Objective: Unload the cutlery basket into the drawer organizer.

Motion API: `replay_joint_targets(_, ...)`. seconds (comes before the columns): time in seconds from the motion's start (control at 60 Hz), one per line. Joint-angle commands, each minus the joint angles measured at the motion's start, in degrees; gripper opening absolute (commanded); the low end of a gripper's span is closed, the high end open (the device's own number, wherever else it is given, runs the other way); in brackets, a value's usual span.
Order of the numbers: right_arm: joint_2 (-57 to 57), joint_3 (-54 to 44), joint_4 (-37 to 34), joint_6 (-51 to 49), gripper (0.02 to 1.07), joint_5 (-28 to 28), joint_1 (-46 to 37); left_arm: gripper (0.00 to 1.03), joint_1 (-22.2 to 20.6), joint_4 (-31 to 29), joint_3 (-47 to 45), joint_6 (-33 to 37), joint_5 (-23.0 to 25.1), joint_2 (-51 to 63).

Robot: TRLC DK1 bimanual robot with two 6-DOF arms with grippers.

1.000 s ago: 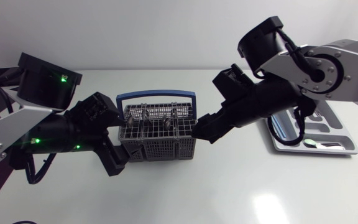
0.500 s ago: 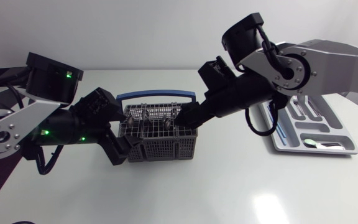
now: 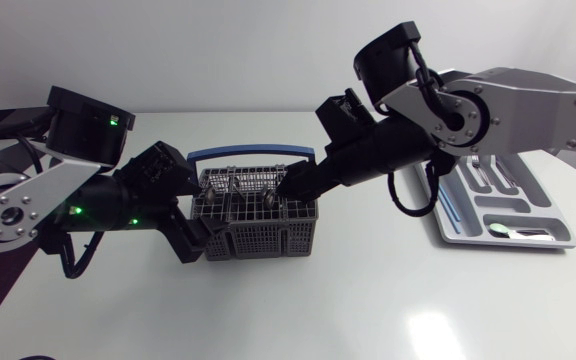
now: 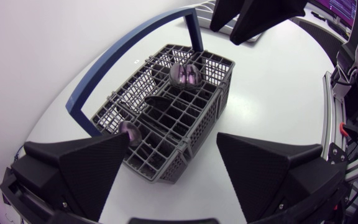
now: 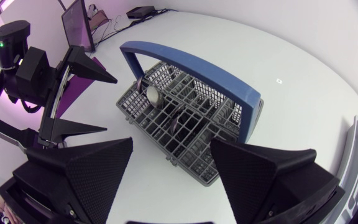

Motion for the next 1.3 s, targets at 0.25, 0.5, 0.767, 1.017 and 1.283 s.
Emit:
replay_joint_targets(0.25, 1.52, -0.65, 0.52, 2.15, 0.92, 0.12, 0.09, 0.98, 2.64, 0.05, 0.66, 0.01, 4.23, 2.04)
replay_joint_targets(0.5, 2.67, 0.23, 1.05, 4.26, 0.92, 0.82, 1.15, 0.98, 3.08, -0.04, 0.57, 0.19, 4.41, 2.04)
replay_joint_targets(0.767, 3.90, 1.11, 0.96, 6.10, 0.92, 2.14, 1.94, 0.98, 4.84, -0.21, 0.93, 0.89, 6.43, 1.86)
replay_joint_targets(1.017, 5.39, 2.78, 0.61, 6.89, 0.89, 3.46, 3.78, 0.98, 5.90, -0.92, 0.93, 1.77, 7.84, 0.98)
replay_joint_targets(1.283, 8.03, 5.15, -0.27, 8.30, 0.72, 3.37, 3.78, 0.98, 6.86, -1.18, 0.93, 2.56, 8.45, 0.63)
